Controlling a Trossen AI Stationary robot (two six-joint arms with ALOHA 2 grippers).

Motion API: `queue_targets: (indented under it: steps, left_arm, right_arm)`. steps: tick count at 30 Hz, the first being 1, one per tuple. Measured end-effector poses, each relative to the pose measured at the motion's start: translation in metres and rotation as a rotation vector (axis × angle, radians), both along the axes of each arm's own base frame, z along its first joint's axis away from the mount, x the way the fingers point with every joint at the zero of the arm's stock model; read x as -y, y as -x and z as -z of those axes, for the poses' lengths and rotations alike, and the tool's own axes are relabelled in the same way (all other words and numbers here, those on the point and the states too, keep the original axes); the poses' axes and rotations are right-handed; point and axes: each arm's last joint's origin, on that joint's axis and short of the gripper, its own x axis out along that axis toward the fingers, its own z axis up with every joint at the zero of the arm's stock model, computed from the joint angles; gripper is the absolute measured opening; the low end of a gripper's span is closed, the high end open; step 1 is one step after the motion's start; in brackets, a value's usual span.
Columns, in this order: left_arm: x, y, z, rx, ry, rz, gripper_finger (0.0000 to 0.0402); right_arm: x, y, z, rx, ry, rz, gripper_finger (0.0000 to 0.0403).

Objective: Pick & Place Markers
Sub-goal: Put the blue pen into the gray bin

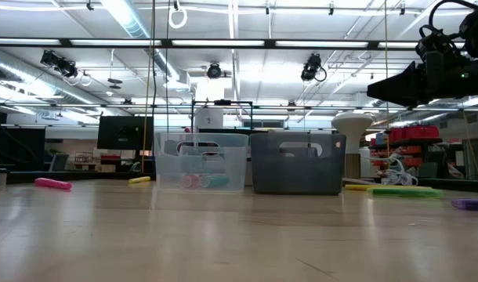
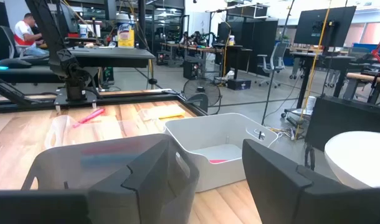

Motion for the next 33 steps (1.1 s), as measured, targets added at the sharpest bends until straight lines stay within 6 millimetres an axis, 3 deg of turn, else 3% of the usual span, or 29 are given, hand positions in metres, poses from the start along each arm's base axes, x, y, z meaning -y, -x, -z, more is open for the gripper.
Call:
queue_targets:
  steps: [13, 21, 33]
  left_arm:
    - [0.014, -0.001, 0.037, -0.091, -0.036, -0.012, 0.0148]
    - [0.011, -0.001, 0.041, -0.106, -0.083, -0.017, 0.0116]
    - [-0.002, 0.000, 0.064, -0.106, -0.078, -0.020, 0.0112]
  right_arm:
    - [0.000, 0.000, 0.000, 0.000, 0.000, 0.000, 0.0208]
    - [0.000, 0.000, 0.000, 0.000, 0.000, 0.000, 0.0208]
    - [0.000, 0.000, 0.000, 0.000, 0.000, 0.000, 0.0208]
